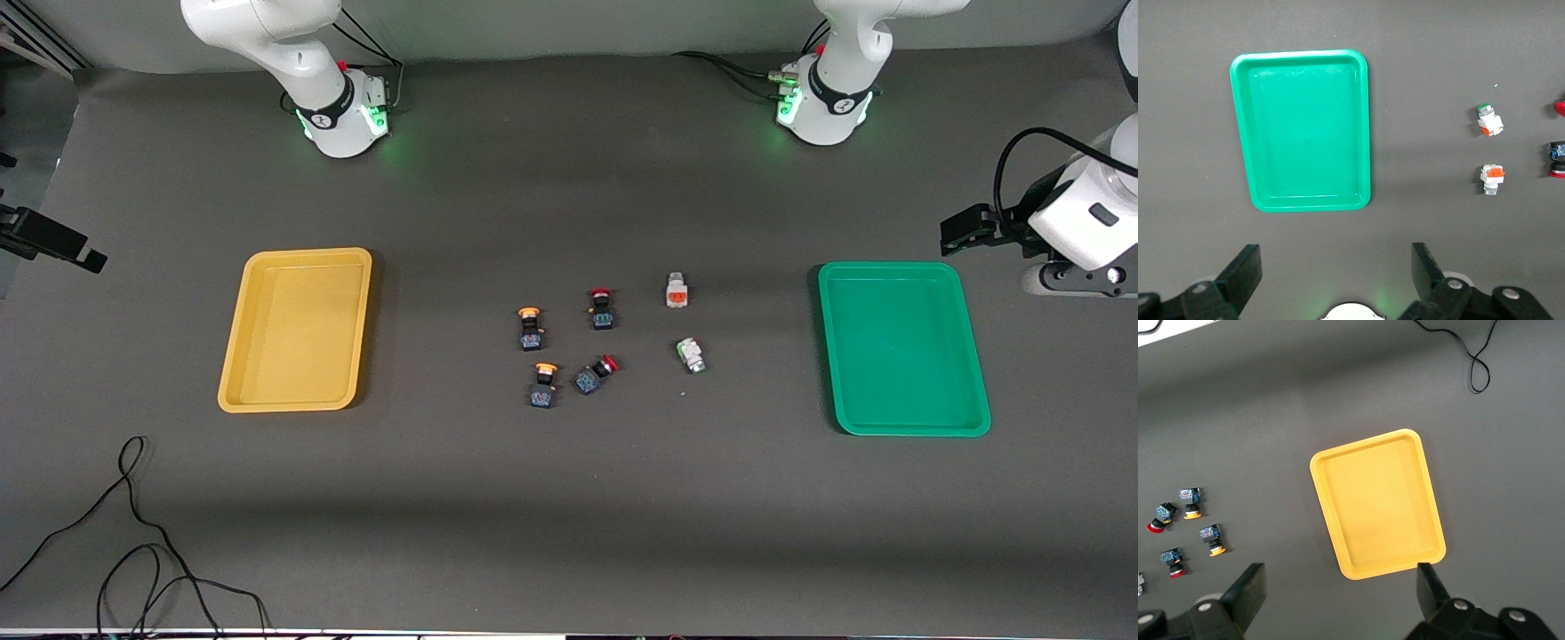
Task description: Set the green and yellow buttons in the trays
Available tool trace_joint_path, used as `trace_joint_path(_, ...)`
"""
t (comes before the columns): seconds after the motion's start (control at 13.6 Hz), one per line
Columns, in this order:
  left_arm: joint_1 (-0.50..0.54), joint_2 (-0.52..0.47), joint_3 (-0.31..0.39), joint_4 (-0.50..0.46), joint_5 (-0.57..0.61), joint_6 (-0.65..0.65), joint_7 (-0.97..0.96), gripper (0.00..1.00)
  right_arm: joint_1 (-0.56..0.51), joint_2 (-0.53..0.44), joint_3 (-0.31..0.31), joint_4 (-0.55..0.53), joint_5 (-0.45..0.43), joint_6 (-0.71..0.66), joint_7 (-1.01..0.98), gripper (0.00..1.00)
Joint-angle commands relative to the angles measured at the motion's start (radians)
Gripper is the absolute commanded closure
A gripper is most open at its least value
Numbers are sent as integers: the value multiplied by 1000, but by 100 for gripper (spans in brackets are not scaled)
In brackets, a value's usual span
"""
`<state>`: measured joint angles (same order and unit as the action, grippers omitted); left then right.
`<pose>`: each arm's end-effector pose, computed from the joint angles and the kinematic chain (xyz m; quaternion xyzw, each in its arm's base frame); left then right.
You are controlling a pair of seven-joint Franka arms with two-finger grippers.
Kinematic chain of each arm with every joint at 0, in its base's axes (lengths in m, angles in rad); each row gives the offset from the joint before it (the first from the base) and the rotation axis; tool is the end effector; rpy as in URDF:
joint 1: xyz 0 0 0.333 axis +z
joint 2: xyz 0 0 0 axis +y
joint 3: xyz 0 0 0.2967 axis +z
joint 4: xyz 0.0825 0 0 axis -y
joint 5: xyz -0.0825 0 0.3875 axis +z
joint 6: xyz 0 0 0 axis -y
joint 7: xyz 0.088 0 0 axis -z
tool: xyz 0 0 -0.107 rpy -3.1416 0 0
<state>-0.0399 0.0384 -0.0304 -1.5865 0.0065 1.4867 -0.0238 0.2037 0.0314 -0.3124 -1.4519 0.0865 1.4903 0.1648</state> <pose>0.5563 -0.0381 0.5696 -0.9973 0.0232 0.0688 0.0059 0.5569 -0.0479 0.6378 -0.9904 0.1325 -0.0032 0.0384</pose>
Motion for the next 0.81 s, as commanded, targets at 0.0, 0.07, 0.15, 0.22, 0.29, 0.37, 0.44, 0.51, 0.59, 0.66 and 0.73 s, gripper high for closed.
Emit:
trace_joint_path(0.0,-3,-26,4,-23,-8,12,-10,0,9,1,-5,2,13,1,22,0)
trace_joint_path(0.07,-3,-28,4,-23,-8,10,-8,0,8,2,-4,5,10,-1,19,0)
trace_joint_path(0.15,-3,-28,4,-23,-8,9,-8,0,6,1,-5,4,10,-4,18,0)
trace_joint_path(0.22,-5,-28,4,-21,-8,9,-8,0,8,1,-4,5,9,-5,19,0)
trace_joint_path(0.29,-5,-28,4,-20,-8,7,-8,0,8,1,-5,5,9,-5,19,0)
trace_joint_path(0.37,-3,-28,4,-20,-8,6,-7,0,8,4,-4,5,6,-5,19,0)
trace_joint_path(0.44,-5,-28,4,-20,-8,3,-5,0,8,8,-4,7,4,-5,19,0)
trace_joint_path(0.51,-5,-28,4,-20,-8,3,-5,0,8,8,-5,8,2,-5,19,0)
trace_joint_path(0.59,-5,-28,4,-21,-8,3,-4,0,8,7,-5,8,-1,-5,16,0)
trace_joint_path(0.66,-5,-28,4,-24,-8,3,-5,0,13,8,-2,5,-23,-5,19,0)
trace_joint_path(0.73,-9,-26,4,-27,-8,3,-5,0,14,12,3,7,-36,-5,21,0)
